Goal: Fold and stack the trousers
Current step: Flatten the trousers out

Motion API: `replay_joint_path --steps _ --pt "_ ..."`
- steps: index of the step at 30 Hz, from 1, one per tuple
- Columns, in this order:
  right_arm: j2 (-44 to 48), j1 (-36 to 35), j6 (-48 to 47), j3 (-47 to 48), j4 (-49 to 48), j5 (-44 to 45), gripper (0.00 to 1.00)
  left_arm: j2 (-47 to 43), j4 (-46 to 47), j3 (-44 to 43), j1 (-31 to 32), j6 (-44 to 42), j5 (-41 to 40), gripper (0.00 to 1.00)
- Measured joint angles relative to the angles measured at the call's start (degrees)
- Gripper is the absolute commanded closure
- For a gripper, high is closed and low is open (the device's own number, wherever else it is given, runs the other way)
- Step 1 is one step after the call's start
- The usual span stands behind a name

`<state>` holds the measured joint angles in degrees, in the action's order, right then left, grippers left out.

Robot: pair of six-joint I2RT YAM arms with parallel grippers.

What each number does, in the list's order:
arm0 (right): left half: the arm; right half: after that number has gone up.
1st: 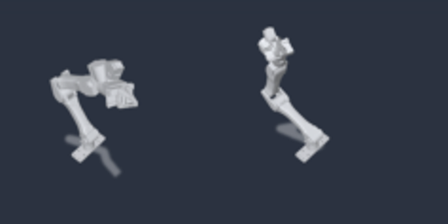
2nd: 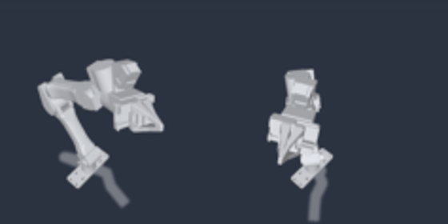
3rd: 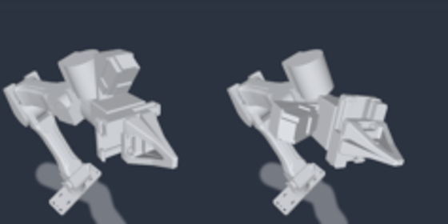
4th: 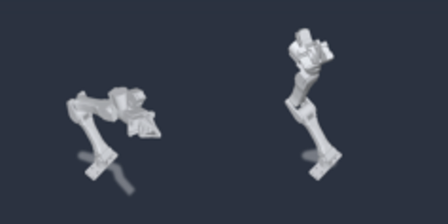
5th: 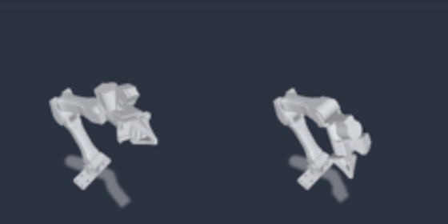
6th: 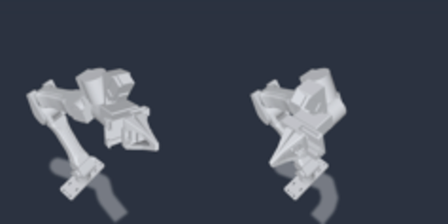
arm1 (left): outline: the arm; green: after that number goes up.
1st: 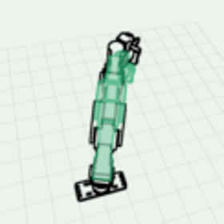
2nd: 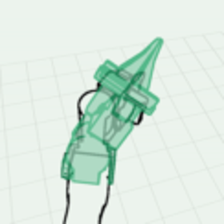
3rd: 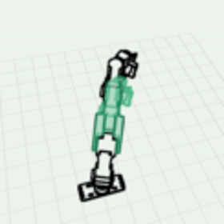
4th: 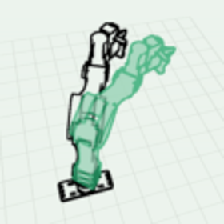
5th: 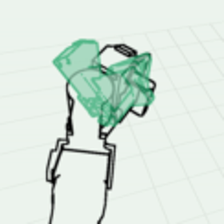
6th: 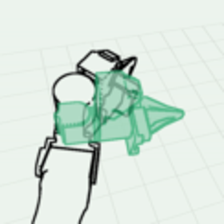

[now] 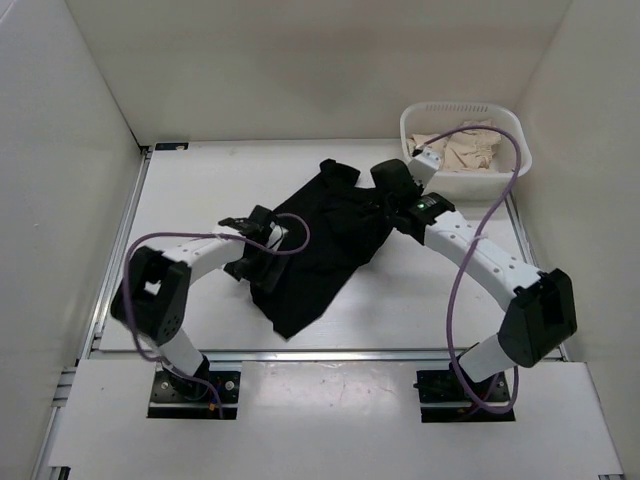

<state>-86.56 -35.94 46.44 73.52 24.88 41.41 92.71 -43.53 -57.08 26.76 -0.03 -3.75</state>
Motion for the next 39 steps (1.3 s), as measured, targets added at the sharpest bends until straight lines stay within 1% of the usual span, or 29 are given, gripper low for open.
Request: replay_joint_path --steps 1,2,4,5,7,8,11,13,15,16,18,20,21,22,23,24,25,29,31,34,39 --pt "1.1 0.2 0.1 -0.1 -0.1 0.0 1.0 2.1 0.5 0.5 0.2 0.0 -0.3 0.0" --pt "1.9 0.3 0.2 -0.2 -0.1 0.0 1.0 4.2 0.2 -0.1 0.2 0.1 0.4 0.04" --pt "2.8 0.4 0.9 -0.3 0.3 -0.1 1.0 5.4 0.8 -1.2 0.0 0.0 1.0 0.15" --pt "3.1 0.3 1.3 -0.6 0.3 -0.2 1.0 6.0 0.8 -1.7 0.0 0.1 1.5 0.34" --pt "3.5 0.3 1.8 -1.3 0.6 -0.2 1.0 6.9 1.0 -2.6 0.1 0.6 3.0 0.63" --pt "3.5 0.3 2.1 -1.4 0.9 -0.3 1.0 7.1 1.2 -2.8 0.3 0.7 3.4 0.86" --pt "3.6 0.3 2.3 -1.4 1.1 -0.9 1.0 6.6 2.6 -2.6 0.0 0.4 3.7 0.86" --pt "3.6 0.3 1.6 -0.5 1.1 -2.6 1.0 5.2 4.0 -1.5 -2.1 0.4 2.0 0.86" --pt "3.7 0.3 0.2 1.1 0.4 -5.0 1.0 3.0 4.6 -0.8 -7.2 0.2 -0.8 0.86" --pt "3.8 0.3 -0.5 2.0 -0.3 -6.4 1.0 1.5 4.6 -1.2 -10.8 0.2 -2.2 0.86" --pt "4.4 0.2 -1.5 3.6 -2.2 -9.5 1.0 -1.8 4.0 -5.2 -20.0 0.1 -4.7 0.86" --pt "5.7 -0.1 -2.0 4.3 -3.8 -11.9 1.0 -3.5 3.7 -12.8 -26.9 0.2 -6.8 0.86" --pt "6.6 -0.2 -2.1 4.5 -4.4 -12.7 1.0 -4.2 3.7 -18.0 -29.7 0.2 -7.9 0.78" --pt "7.4 -0.3 -2.1 4.7 -4.6 -13.3 1.0 -4.6 3.7 -22.1 -31.1 0.1 -8.3 0.64" --pt "8.2 -0.4 -2.1 4.9 -4.9 -13.5 1.0 -5.1 4.0 -25.9 -31.6 -0.1 -8.7 0.41" --pt "8.9 -0.4 -2.0 4.9 -5.0 -13.5 1.0 -5.7 4.4 -28.8 -31.2 -0.1 -8.9 0.16" --pt "9.3 -0.4 -2.0 5.0 -4.9 -13.5 1.0 -6.3 4.3 -30.3 -30.3 -0.3 -8.9 0.0" --pt "9.7 -0.4 -1.1 4.6 -3.5 -13.3 1.0 -5.9 1.5 -31.5 -25.8 0.1 -8.0 0.0" --pt "9.8 -0.4 -0.1 3.7 -2.2 -13.0 1.0 -3.6 -1.0 -30.9 -26.5 0.0 -7.4 0.0" --pt "10.6 -0.3 1.4 0.9 -0.8 -11.7 1.0 -1.9 -3.4 -27.4 -31.1 0.0 -7.4 0.0" --pt "12.8 1.3 2.6 -2.1 2.0 -10.0 1.0 -2.5 -5.1 -17.9 -41.3 0.0 -7.7 0.0"
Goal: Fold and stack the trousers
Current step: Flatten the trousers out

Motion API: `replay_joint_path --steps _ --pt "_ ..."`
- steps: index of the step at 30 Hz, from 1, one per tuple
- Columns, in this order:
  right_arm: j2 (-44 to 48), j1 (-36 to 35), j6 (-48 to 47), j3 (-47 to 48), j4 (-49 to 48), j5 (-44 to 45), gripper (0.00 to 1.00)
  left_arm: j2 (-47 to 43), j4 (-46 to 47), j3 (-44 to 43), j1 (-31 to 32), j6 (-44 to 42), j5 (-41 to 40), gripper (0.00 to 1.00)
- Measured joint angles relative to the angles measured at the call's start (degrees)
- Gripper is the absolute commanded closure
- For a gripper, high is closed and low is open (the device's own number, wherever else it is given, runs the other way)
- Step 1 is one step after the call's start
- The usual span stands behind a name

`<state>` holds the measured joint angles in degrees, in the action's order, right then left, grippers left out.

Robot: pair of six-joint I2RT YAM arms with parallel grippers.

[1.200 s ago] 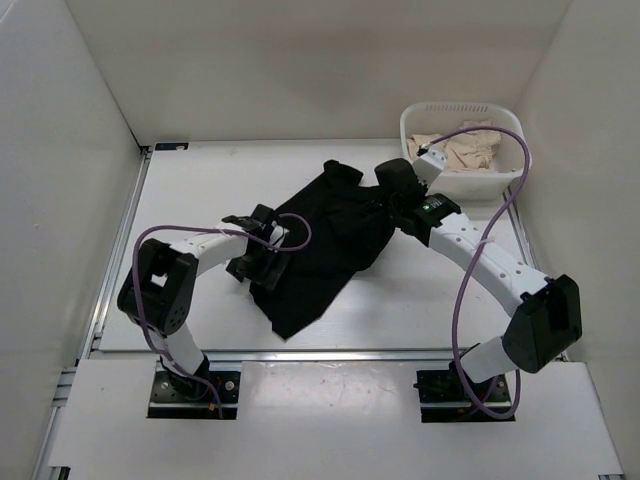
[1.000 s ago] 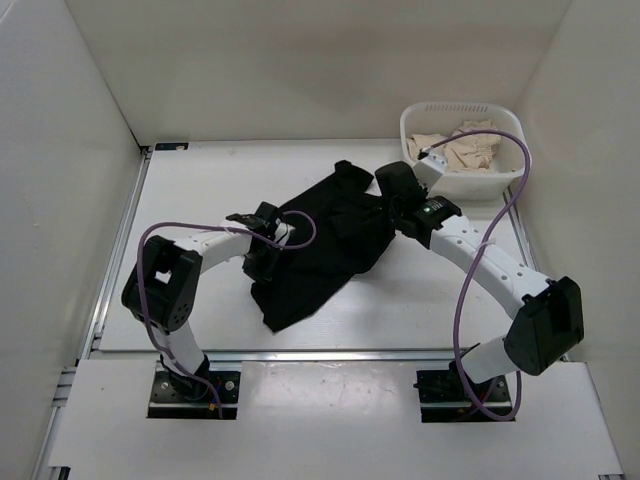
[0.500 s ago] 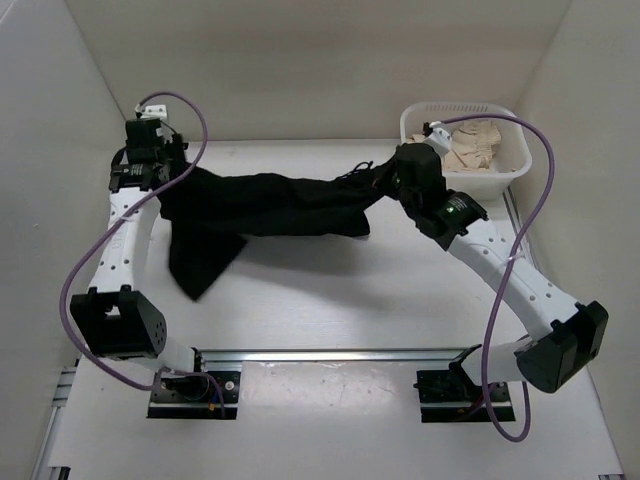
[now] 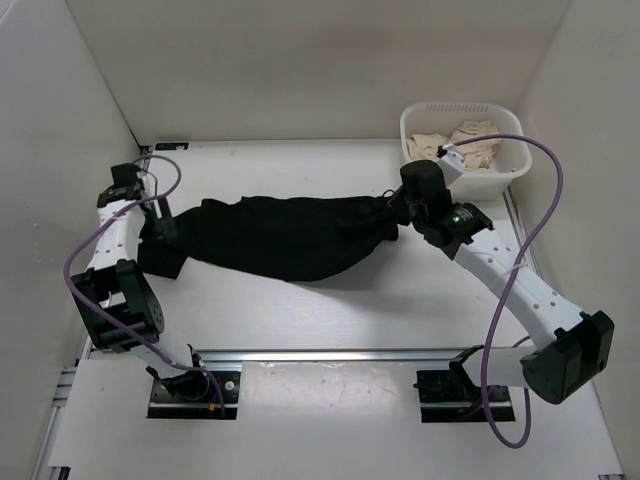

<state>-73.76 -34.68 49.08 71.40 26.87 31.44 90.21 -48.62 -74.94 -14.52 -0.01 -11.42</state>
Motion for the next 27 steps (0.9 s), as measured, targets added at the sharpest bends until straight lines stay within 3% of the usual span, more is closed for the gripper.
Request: replay_joint_path --steps 4,9,17,27 --pt "1.6 3.5 -0.1 -0.7 0.7 1.3 1.0 1.5 -0.2 3.6 -7.1 0.0 -0.2 0.0" --pt "5.0 10.2 -2.4 -2.4 2.9 1.6 1.0 10.9 1.3 -0.5 -12.0 0.0 -0.2 0.0" --pt "7.0 23.3 -7.6 -2.9 5.0 -5.5 1.0 20.4 2.1 -5.5 -12.2 0.0 2.7 0.0" --pt "4.9 29.3 -8.8 -3.0 4.9 -15.8 1.0 21.2 1.4 -7.4 -12.3 0.0 8.1 0.03"
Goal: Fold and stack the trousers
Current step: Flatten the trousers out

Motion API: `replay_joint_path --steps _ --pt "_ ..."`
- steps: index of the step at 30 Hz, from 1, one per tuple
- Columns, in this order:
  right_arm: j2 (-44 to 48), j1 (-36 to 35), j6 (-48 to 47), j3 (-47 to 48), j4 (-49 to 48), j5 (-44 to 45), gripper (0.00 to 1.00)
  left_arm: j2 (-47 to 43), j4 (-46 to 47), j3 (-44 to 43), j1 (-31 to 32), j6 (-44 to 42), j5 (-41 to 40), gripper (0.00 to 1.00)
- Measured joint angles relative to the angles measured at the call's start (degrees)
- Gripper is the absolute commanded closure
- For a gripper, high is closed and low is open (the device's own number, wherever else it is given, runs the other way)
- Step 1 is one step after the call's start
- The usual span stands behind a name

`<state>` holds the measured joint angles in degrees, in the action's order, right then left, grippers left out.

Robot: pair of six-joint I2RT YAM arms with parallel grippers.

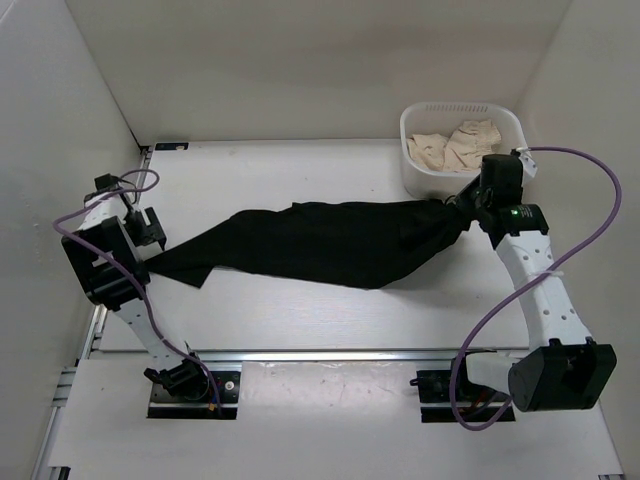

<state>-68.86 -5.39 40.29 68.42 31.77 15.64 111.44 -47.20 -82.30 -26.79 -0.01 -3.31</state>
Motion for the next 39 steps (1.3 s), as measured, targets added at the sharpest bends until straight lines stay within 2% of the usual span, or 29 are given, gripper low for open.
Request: replay_joint_path --steps 3,6,8,9,10,14,19,22,25,27,30,34,37,39 --pt "-1.0 0.0 0.1 0.0 -0.1 -1.7 1.0 2.3 -0.4 1.4 0.0 0.0 0.9 0.03" --pt "-1.3 0.0 0.1 -0.3 -0.3 -2.6 1.0 2.1 -0.6 3.7 0.3 0.2 1.7 0.08" --pt "-1.3 0.0 0.2 -0.8 -0.2 -2.8 1.0 2.0 -0.3 4.0 0.4 0.7 1.8 0.52" --pt "-1.3 0.0 0.2 -0.9 -0.2 -2.9 1.0 2.0 -0.4 4.1 0.5 0.8 1.8 0.77" --pt "-1.3 0.0 0.2 -0.9 -0.2 -3.0 1.0 2.0 -0.6 4.1 0.7 0.7 1.9 0.86" --pt "-1.6 0.0 0.0 -0.4 -0.2 -3.3 1.0 1.8 -1.4 3.8 1.1 0.1 0.5 0.86" --pt "-2.6 3.0 -1.4 6.1 2.5 -3.8 1.0 -1.1 -3.1 0.1 0.0 0.0 -4.2 0.86" --pt "0.5 5.8 -1.6 6.8 4.4 -2.0 1.0 -8.1 -3.0 -4.2 -1.9 0.0 -6.6 0.86" --pt "6.9 7.3 0.3 2.3 7.7 1.2 1.0 -18.3 -1.6 -4.2 -3.0 0.0 -9.1 0.86" --pt "10.9 8.2 2.8 -2.7 10.2 3.0 1.0 -25.3 -0.1 -0.7 -3.4 0.0 -10.8 0.86" --pt "15.9 10.4 7.5 -13.6 15.3 4.9 1.0 -31.9 1.4 9.3 -4.4 0.0 -12.3 0.86" --pt "19.7 12.5 13.9 -28.1 22.0 6.8 1.0 -29.6 2.3 23.7 -6.7 0.0 -12.5 0.79" --pt "21.6 12.9 17.5 -31.4 26.8 9.4 1.0 -26.6 1.8 32.5 -8.3 -0.1 -12.6 0.74" --pt "22.5 12.9 18.8 -31.4 27.5 11.5 1.0 -26.8 0.8 35.3 -9.5 -0.1 -12.7 0.64"
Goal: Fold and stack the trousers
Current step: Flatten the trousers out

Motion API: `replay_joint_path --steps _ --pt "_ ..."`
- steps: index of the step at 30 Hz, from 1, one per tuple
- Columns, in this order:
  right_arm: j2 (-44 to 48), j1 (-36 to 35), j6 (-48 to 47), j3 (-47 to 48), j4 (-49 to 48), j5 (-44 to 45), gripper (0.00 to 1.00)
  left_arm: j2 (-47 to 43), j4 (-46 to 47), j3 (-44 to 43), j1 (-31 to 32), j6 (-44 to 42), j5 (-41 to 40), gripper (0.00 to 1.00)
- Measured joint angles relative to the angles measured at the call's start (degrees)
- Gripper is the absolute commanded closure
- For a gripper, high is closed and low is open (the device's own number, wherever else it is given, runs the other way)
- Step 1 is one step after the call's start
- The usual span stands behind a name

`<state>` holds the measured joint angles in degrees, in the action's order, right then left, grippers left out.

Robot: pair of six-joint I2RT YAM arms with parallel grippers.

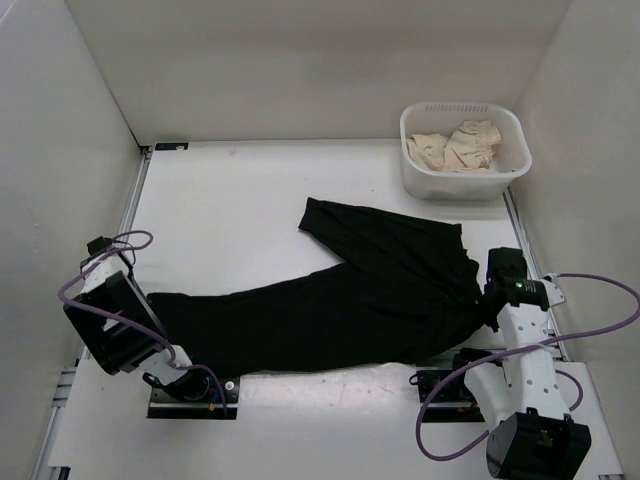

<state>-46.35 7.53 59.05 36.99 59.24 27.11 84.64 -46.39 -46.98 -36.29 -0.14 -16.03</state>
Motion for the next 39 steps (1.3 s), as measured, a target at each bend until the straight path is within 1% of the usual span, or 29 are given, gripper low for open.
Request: replay_joint_path --steps 2,3,4,5,6,7,11,14,16,17,20,22,24,25,26,27,28,29,30,31,36,39 --pt "0.6 0.0 0.7 0.1 0.5 1.8 1.0 -1.0 -0.1 0.6 -0.9 0.0 -0.2 0.47" --pt "0.7 0.0 0.7 0.2 0.7 2.5 1.0 -1.9 0.0 0.6 -1.1 0.0 -0.5 0.34" --pt "0.6 0.0 0.7 0.6 0.8 3.3 1.0 -2.9 -0.2 0.5 -1.3 -0.1 -0.7 0.29" --pt "0.5 0.0 0.7 1.0 0.8 4.0 1.0 -3.8 -0.7 0.4 -1.3 -0.2 -0.7 0.25" --pt "0.4 0.0 0.5 1.4 0.8 4.6 1.0 -4.8 -1.8 0.1 -1.3 0.0 -0.5 0.18" --pt "0.3 0.0 0.5 1.8 0.8 5.1 1.0 -5.7 -2.8 -0.4 -1.3 -0.1 -0.4 0.16" --pt "-0.4 0.0 -0.2 2.8 0.3 6.7 1.0 -7.3 -4.4 -1.6 -1.5 0.1 -0.1 0.14" --pt "-1.1 0.0 -1.0 3.0 -0.3 7.0 1.0 -6.2 -4.3 -1.6 -1.9 0.1 0.0 0.14" --pt "-1.8 0.0 -1.9 3.0 -1.0 7.0 1.0 -3.8 -4.2 -2.0 -2.1 0.1 0.5 0.14" --pt "-2.2 0.0 -2.4 3.0 -1.3 7.0 1.0 -1.8 -4.2 -3.0 -2.2 0.1 1.4 0.16" --pt "-3.2 0.0 -3.6 3.1 -2.6 6.9 1.0 4.2 -3.8 -7.0 -1.6 0.1 3.3 0.16" --pt "-3.6 0.0 -4.1 3.1 -3.3 6.6 1.0 7.0 -2.5 -8.7 0.1 0.1 4.6 0.16" --pt "-4.0 0.0 -4.5 3.1 -4.0 6.4 1.0 8.2 -1.4 -8.3 2.6 0.1 5.2 0.14" --pt "-4.0 0.0 -4.6 3.1 -4.2 6.3 1.0 8.5 -0.7 -7.3 3.7 0.1 5.2 0.16" --pt "-4.1 0.0 -4.7 3.1 -4.3 6.3 1.0 8.5 0.2 -5.4 5.0 0.1 4.7 0.21" --pt "-4.1 0.0 -4.9 3.2 -4.3 6.3 1.0 8.0 0.6 -4.5 6.1 0.0 4.1 0.37" --pt "-4.1 0.0 -4.9 3.3 -4.3 6.1 1.0 7.6 1.5 -3.7 6.7 0.3 3.5 0.48" --pt "-4.1 0.0 -4.9 3.5 -4.3 6.1 1.0 7.4 2.3 -2.8 7.0 0.2 3.5 0.62" --pt "-4.1 0.0 -4.9 3.8 -4.3 6.1 1.0 7.3 2.6 -2.4 7.3 0.3 3.0 0.79" --pt "-4.2 0.0 -4.9 4.1 -4.4 6.0 1.0 7.3 3.0 -2.2 7.4 0.3 2.5 0.86" --pt "-4.7 0.0 -4.9 5.4 -5.0 5.9 1.0 6.2 3.0 -2.9 6.8 -0.1 0.7 0.86" --pt "-4.7 0.0 -5.0 5.6 -5.2 5.9 1.0 3.1 2.4 -7.4 6.6 0.0 0.1 0.86"
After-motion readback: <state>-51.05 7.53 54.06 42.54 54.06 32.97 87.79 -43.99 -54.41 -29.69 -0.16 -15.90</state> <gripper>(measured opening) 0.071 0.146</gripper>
